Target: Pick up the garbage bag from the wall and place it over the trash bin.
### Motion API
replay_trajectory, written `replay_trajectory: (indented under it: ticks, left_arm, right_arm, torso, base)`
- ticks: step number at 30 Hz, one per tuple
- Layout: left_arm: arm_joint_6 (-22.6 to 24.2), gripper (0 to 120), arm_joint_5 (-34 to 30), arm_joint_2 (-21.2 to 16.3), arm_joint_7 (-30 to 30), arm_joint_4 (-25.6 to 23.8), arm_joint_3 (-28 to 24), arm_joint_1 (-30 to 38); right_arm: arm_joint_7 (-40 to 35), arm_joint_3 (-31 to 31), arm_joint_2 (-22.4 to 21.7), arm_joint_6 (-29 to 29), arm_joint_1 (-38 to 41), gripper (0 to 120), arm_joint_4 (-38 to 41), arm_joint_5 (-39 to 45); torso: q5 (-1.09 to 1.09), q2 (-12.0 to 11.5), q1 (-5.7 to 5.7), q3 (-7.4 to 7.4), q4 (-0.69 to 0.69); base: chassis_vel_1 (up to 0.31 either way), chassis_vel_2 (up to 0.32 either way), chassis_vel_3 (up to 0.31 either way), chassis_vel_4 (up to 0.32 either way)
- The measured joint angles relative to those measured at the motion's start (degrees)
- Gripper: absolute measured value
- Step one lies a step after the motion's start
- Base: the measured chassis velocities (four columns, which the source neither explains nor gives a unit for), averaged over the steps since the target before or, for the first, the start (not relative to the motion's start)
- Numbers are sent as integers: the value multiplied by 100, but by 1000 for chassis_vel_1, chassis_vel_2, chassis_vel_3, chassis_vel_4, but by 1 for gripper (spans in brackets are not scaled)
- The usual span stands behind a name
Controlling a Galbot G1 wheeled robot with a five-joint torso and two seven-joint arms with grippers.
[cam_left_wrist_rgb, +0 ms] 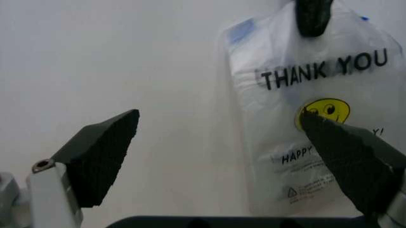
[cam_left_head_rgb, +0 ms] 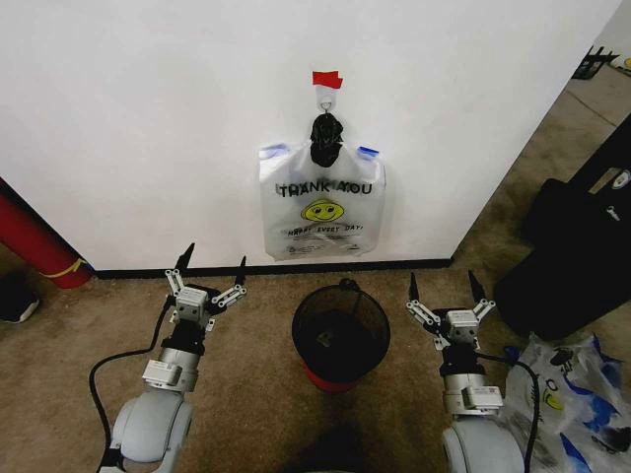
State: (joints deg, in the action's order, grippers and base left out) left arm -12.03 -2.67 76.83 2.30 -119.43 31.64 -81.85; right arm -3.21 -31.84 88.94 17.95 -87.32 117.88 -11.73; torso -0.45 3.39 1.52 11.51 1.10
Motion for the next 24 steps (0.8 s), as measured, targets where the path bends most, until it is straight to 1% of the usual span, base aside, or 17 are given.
replay_trajectory:
  ticks: [1,4,5,6,9,11,13,14,15,17,24]
  left_arm:
    - [165,100,-173,-6,-79,-58,-33,-15]
    - [413,100,-461,-10,-207,-156,-84,-27]
    - [454,100,-525,-10,-226,-176,-92,-28]
    - [454,100,-525,-10,-226,-176,-92,-28]
    - [492,100,-580,5,-250,-195,-101,-19]
    - [492,100,-563,25,-251,-195,-103,-2]
    - [499,100,-534,40,-252,-188,-110,6]
    - [499,100,-534,40,-252,-188,-110,6]
    - [513,100,-520,47,-252,-184,-116,11]
    - [556,100,-502,60,-252,-170,-126,22]
    - [664,100,-499,87,-251,-166,-133,49]
  right_arm:
    - [3,28,-15,-11,0,100,4,158]
    - [12,152,-46,-125,0,100,57,818]
    - [21,181,-54,-159,2,100,72,1003]
    - [21,181,-54,-159,2,100,72,1003]
    - [33,279,-95,-307,-4,100,157,1535]
    - [-147,424,-130,-635,-27,100,315,2080]
    - [-512,551,-155,-1085,-35,100,495,2507]
    - [-512,551,-155,-1085,-35,100,495,2507]
    - [-627,580,-162,-1248,-35,100,541,2641]
    - [-621,571,-172,-1293,-27,100,537,2680]
    - [-163,511,-185,-1011,15,100,382,2535]
  torso:
    - [-1,0,0,0,0]
    - [-1,0,0,0,0]
    - [0,0,0,0,0]
    - [0,0,0,0,0]
    - [0,0,0,0,0]
    - [0,0,0,0,0]
    - [-1,0,0,0,0]
    - [-1,0,0,0,0]
    - [-1,0,0,0,0]
    - [0,0,0,0,0]
    - [0,0,0,0,0]
  base:
    - [0,0,0,0]
    - [0,0,0,0]
    - [0,0,0,0]
    - [0,0,0,0]
    - [0,0,0,0]
    - [0,0,0,0]
    - [0,0,0,0]
    - [0,0,0,0]
    - [0,0,0,0]
    - [0,0,0,0]
    - [0,0,0,0]
